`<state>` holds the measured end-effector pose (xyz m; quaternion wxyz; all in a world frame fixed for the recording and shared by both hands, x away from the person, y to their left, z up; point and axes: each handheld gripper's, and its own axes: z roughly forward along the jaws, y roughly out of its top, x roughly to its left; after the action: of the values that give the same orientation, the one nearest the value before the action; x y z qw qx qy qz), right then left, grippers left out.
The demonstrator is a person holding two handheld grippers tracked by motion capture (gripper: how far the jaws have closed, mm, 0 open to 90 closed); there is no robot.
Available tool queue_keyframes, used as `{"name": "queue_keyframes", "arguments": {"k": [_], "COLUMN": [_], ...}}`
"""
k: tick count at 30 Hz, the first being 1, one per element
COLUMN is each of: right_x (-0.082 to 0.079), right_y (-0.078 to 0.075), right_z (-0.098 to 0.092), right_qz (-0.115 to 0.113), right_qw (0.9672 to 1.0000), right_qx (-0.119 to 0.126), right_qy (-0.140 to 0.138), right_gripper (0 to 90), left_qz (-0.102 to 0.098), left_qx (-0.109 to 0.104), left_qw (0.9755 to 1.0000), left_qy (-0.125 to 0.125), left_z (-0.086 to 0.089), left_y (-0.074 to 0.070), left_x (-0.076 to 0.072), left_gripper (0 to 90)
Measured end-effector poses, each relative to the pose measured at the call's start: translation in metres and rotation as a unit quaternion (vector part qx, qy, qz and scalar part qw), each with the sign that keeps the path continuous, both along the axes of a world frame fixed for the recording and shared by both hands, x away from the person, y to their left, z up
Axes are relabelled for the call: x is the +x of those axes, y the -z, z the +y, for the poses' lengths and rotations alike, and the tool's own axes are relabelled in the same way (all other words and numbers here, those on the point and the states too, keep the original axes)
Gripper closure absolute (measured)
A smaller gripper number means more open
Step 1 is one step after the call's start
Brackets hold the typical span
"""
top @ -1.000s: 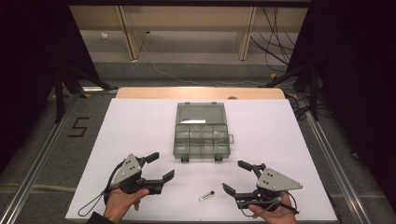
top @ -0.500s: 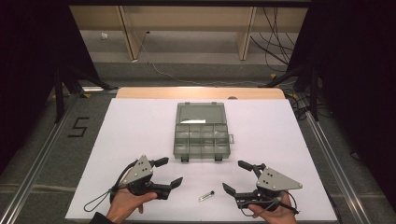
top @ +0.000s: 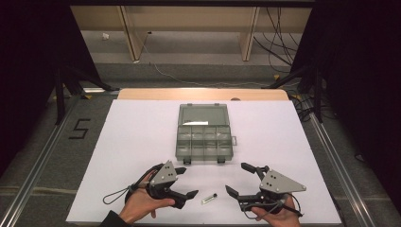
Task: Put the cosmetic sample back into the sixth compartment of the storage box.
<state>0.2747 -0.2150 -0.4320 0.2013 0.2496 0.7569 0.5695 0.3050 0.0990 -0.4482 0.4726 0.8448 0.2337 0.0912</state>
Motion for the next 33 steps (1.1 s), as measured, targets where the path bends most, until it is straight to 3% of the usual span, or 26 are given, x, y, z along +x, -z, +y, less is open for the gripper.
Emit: {"name": "queue_keyframes", "arguments": {"k": [5, 6, 10, 12, 13, 16, 25, 26, 27, 28, 29, 30, 31, 32, 33], "right_x": [0.001, 0.001, 0.0, 0.001, 0.001, 0.001, 0.001, 0.001, 0.0, 0.001, 0.001, 0.001, 0.001, 0.001, 0.001], "right_y": [0.0, 0.0, 0.0, 0.001, 0.001, 0.0, 0.0, 0.0, 0.0, 0.0, 0.0, 0.0, 0.0, 0.0, 0.0], "right_z": [0.0, 0.0, 0.0, 0.001, 0.001, 0.0, 0.001, 0.001, 0.001, 0.001, 0.001, 0.001, 0.001, 0.001, 0.001], "right_qz": [-0.007, -0.008, -0.006, -0.009, -0.009, -0.01, -0.007, -0.006, -0.004, -0.007, -0.011, -0.011, -0.009, -0.01, -0.01], "right_qw": [1.0, 1.0, 1.0, 0.9999, 0.9999, 0.9999, 0.9999, 1.0, 1.0, 0.9999, 0.9999, 0.9999, 0.9999, 0.9999, 0.9999], "right_qx": [0.004, 0.001, -0.002, 0.008, 0.008, 0.001, 0.006, 0.006, 0.006, 0.006, 0.005, 0.005, 0.006, 0.005, 0.005], "right_qy": [-0.004, -0.004, 0.0, -0.004, -0.004, -0.004, -0.005, -0.005, -0.005, -0.005, -0.004, -0.004, -0.005, -0.005, -0.005], "right_gripper": [16.1, 16.1, 16.1, 16.1, 16.1, 16.2, 16.2, 16.1, 16.1, 16.1, 16.2, 16.1, 16.2, 16.2, 16.2], "left_qz": [0.008, 0.012, 0.018, 0.013, 0.013, 0.016, 0.018, 0.018, 0.018, 0.015, 0.018, 0.023, 0.021, 0.025, 0.025], "left_qx": [0.005, 0.023, 0.047, 0.072, 0.072, 0.101, 0.124, 0.14, 0.14, 0.154, 0.154, 0.145, 0.159, 0.147, 0.147], "left_qw": [1.0, 0.9997, 0.9986, 0.997, 0.997, 0.9939, 0.9904, 0.9874, 0.9874, 0.9846, 0.9847, 0.9865, 0.9836, 0.9861, 0.9861], "left_qy": [0.001, 0.003, 0.014, 0.026, 0.026, 0.04, 0.057, 0.071, 0.071, 0.082, 0.079, 0.072, 0.082, 0.074, 0.074], "left_z": [-0.007, -0.008, -0.017, -0.024, -0.024, -0.035, -0.047, -0.048, -0.048, -0.05, -0.052, -0.055, -0.055, -0.058, -0.058], "left_y": [0.003, 0.002, 0.003, 0.004, 0.004, 0.005, 0.007, 0.006, 0.006, 0.005, 0.005, 0.006, 0.005, 0.006, 0.006], "left_x": [0.003, 0.004, 0.004, 0.004, 0.004, 0.003, 0.006, 0.008, 0.008, 0.009, 0.008, 0.007, 0.008, 0.007, 0.007], "left_gripper": [18.8, 18.7, 19.4, 20.6, 20.6, 21.0, 21.8, 21.8, 21.8, 21.8, 21.8, 21.8, 21.8, 22.1, 22.3]}}
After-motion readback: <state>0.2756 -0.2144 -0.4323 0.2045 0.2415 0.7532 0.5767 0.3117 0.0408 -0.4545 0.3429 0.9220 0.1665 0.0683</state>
